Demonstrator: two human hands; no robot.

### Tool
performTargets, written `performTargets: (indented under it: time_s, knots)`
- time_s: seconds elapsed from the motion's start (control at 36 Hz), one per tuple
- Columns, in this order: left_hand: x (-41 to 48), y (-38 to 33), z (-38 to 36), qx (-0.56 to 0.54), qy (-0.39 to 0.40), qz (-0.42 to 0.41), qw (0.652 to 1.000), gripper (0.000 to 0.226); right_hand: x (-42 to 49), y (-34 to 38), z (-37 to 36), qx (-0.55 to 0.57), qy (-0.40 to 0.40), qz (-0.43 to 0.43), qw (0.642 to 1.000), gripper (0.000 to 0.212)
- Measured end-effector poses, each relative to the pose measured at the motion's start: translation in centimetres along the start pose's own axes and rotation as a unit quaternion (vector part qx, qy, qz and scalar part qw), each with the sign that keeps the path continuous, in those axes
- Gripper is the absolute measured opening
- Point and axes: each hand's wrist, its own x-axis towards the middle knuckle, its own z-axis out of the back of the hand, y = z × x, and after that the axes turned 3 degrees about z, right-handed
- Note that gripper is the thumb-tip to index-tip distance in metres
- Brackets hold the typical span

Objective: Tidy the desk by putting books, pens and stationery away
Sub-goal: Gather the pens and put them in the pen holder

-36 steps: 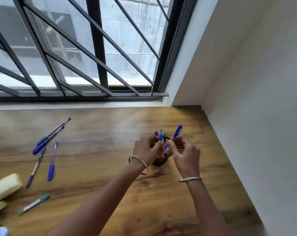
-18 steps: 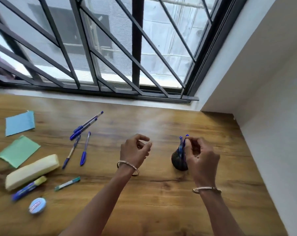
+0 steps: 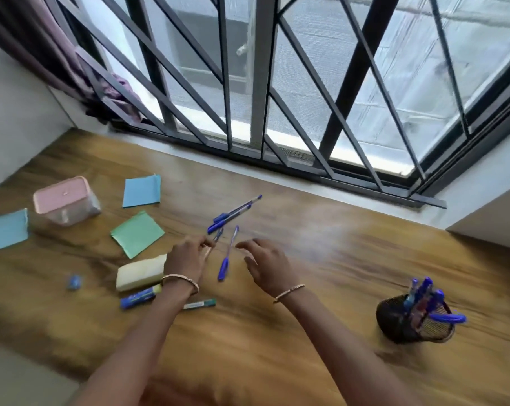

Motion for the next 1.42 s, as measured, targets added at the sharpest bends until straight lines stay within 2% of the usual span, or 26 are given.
performTargets:
  time_s: [0.11, 0.19, 0.36, 0.5, 0.58, 0.69, 0.75, 0.83, 0.94, 1.03, 1.11, 1.22, 1.28, 1.42]
  knots:
    - [1.2, 0.4, -0.4, 0.073, 0.028, 0.005, 0.997, 0.018, 2.3, 0.3, -2.4, -0.047, 0.023, 0.030, 0.998, 0.046]
    - [1.6, 0.2, -0.9, 0.116, 0.044, 0.014, 0.992, 0.019, 3.0, 0.3, -3.4, -0.080, 0.037, 0.055, 0.995, 0.047]
    - [2.0, -0.3, -1.6, 0.164, 0.039, 0.039, 0.985, 0.026, 3.4, -0.4, -4.2, -0.074, 0.009, 0.044, 0.996, 0.023]
    - [1.8, -1.0, -1.0, 0.156, 0.042, 0.044, 0.986, 0.025, 3.0, -1.2, -3.8, -0.091, 0.008, 0.031, 0.995, 0.005]
    - [1.5, -1.5, -0.4, 0.092, 0.040, 0.016, 0.995, 0.020, 1.8, -1.5, -3.3, -0.092, -0.007, 0.037, 0.995, 0.003]
    - [0.8, -2.9, 0.4, -0.105, 0.096, 0.006, 0.990, 0.027, -1.2, -1.2, -1.1, -0.052, -0.065, 0.002, 0.997, 0.014]
    - [0.3, -4.2, 0.9, -0.253, 0.154, 0.018, 0.955, 0.022, -3.0, -0.8, 0.6, -0.029, -0.107, -0.026, 0.993, 0.012]
    - [-0.8, -6.7, 1.6, -0.394, 0.251, 0.002, 0.884, 0.016, -5.9, -0.5, 3.3, 0.001, -0.179, -0.059, 0.982, 0.005]
    - [-2.8, -10.6, 1.7, -0.505, 0.333, -0.010, 0.796, 0.020, -9.8, -0.3, 7.1, 0.033, -0.263, -0.111, 0.958, 0.008]
    - [-4.6, -13.4, 0.7, -0.545, 0.364, -0.024, 0.755, 0.024, -12.8, -0.4, 10.2, 0.047, -0.327, -0.153, 0.932, 0.008]
    - [-6.8, -16.1, -0.8, -0.533, 0.379, -0.066, 0.754, 0.029, -15.9, -0.6, 13.3, 0.053, -0.408, -0.203, 0.888, 0.010]
    - [-10.4, -19.7, -3.5, -0.469, 0.380, -0.131, 0.786, 0.021, -19.5, -1.8, 16.5, 0.032, -0.500, -0.253, 0.828, 0.014]
    - [-12.0, -21.1, -4.9, -0.440, 0.369, -0.161, 0.802, 0.018, -20.8, -2.8, 17.5, 0.024, -0.508, -0.273, 0.817, 0.015]
    - [-15.6, -24.1, -7.5, -0.441, 0.369, -0.198, 0.794, 0.010, -23.4, -5.2, 18.2, 0.015, -0.472, -0.318, 0.822, 0.016]
